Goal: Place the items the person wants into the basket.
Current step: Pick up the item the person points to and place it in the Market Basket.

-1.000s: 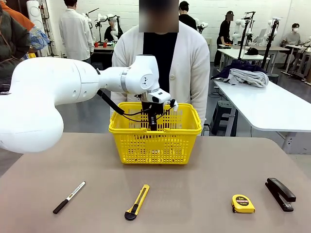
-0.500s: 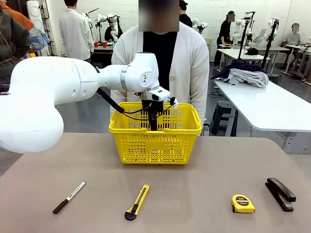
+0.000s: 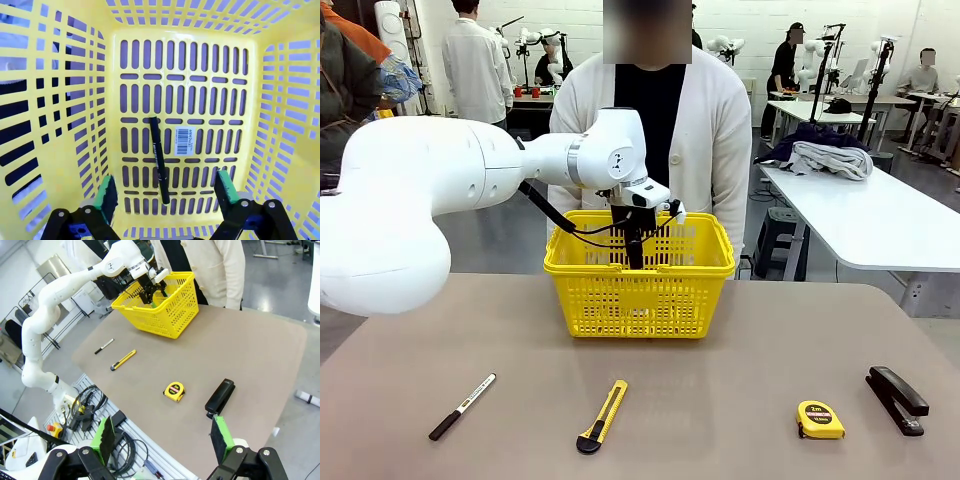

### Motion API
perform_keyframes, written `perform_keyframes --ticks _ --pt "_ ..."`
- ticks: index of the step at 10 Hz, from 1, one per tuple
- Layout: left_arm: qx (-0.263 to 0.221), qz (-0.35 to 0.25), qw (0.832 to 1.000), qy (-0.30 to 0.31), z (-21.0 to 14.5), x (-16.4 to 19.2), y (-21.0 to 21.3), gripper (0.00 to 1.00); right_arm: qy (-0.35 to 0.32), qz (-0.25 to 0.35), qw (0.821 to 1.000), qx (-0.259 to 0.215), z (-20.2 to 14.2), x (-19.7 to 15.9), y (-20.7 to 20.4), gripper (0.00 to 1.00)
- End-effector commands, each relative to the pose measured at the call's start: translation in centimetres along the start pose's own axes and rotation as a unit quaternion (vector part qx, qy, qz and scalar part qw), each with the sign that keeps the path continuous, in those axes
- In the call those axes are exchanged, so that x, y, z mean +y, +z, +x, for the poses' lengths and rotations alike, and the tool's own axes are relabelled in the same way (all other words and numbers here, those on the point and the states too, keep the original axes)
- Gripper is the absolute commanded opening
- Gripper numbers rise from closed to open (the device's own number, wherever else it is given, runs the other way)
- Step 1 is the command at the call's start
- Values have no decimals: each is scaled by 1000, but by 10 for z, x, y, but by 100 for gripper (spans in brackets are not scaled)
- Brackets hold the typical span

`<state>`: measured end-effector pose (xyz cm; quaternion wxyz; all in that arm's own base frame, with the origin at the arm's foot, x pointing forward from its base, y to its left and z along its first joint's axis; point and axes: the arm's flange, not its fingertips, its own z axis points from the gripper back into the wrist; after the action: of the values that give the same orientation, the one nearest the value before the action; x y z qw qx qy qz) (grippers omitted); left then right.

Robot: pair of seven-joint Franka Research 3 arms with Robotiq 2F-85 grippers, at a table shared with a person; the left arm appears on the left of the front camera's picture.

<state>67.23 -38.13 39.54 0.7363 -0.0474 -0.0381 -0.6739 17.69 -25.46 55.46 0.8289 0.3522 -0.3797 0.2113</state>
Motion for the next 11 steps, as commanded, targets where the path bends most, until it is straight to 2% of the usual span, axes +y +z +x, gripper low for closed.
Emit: perform_keyframes --ticks 1,3,7,9,11 --pt "5 -12 1000 -2 3 5 13 100 5 6 1000 -9 1 0 0 100" --pt "-16 -6 1000 0 -13 -28 62 100 5 6 1000 -9 1 0 0 100" --pt "-84 95 991 49 -109 -151 190 100 5 6 1000 -9 1 0 0 100" --pt "-104 126 983 85 -155 -197 214 100 5 6 1000 -9 1 0 0 100" --pt "-121 147 973 134 -194 -223 218 100 5 6 1000 -9 1 0 0 100"
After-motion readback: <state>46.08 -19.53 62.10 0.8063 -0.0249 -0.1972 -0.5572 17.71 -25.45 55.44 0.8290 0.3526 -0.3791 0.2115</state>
